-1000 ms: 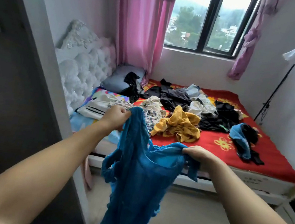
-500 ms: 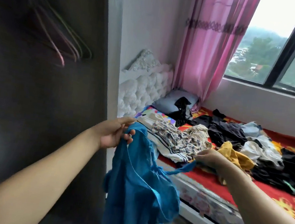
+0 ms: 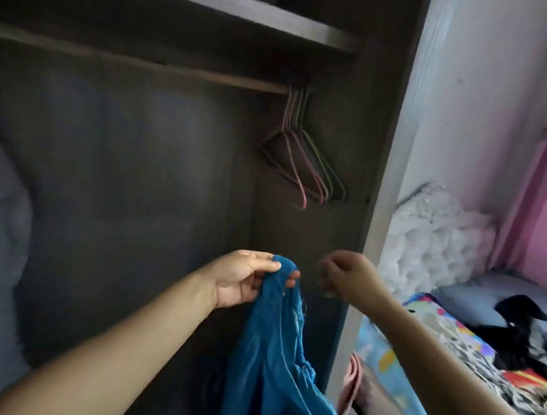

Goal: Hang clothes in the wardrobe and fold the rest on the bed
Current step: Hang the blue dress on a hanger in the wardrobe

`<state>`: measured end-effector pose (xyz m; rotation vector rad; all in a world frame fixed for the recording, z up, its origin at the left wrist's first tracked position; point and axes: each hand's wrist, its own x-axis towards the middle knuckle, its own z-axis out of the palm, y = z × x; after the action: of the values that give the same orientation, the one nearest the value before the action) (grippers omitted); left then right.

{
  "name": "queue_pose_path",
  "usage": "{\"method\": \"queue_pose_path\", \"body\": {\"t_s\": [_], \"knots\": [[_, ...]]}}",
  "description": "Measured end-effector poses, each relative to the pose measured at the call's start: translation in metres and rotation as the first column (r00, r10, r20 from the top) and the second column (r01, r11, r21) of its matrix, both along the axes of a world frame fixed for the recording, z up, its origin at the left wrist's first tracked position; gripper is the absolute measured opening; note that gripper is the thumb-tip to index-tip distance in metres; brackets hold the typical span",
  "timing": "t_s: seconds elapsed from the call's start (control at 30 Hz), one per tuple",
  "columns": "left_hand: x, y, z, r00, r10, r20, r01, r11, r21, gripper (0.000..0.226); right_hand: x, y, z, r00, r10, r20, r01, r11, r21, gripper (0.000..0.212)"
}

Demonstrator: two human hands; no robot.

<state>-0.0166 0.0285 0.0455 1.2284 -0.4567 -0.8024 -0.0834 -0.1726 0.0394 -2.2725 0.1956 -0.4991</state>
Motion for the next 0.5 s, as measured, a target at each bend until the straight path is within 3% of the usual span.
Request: {"method": "queue_pose_path", "body": {"t_s": [0.17, 0.3, 0.37, 0.5], "knots": [[0.03, 0.033, 0.017, 0.99, 0.14, 0.032, -0.141, 0.99, 0.011, 0.02, 0.069, 0.036, 0.064, 0.982, -0.016, 0.187, 0.065, 0.965, -0.255, 0.022], [0.063, 0.051, 0.03, 0.987, 0.148, 0.066, -0.147, 0.989, -0.015, 0.018, 0.122, 0.041, 0.096, 0.929, -0.115, 0.353, 0.233, 0.921, -0.313, 0.025], [0.084, 0.061, 0.035, 0.988, 0.141, 0.064, -0.139, 0.99, -0.033, 0.018, 0.15, 0.039, 0.107, 0.931, -0.177, 0.321, 0.294, 0.883, -0.366, 0.027], [0.123, 0.086, 0.039, 0.991, 0.114, 0.066, -0.11, 0.992, -0.058, 0.029, 0.196, 0.04, 0.106, 0.931, -0.352, 0.097, 0.353, 0.8, -0.485, 0.039]]}}
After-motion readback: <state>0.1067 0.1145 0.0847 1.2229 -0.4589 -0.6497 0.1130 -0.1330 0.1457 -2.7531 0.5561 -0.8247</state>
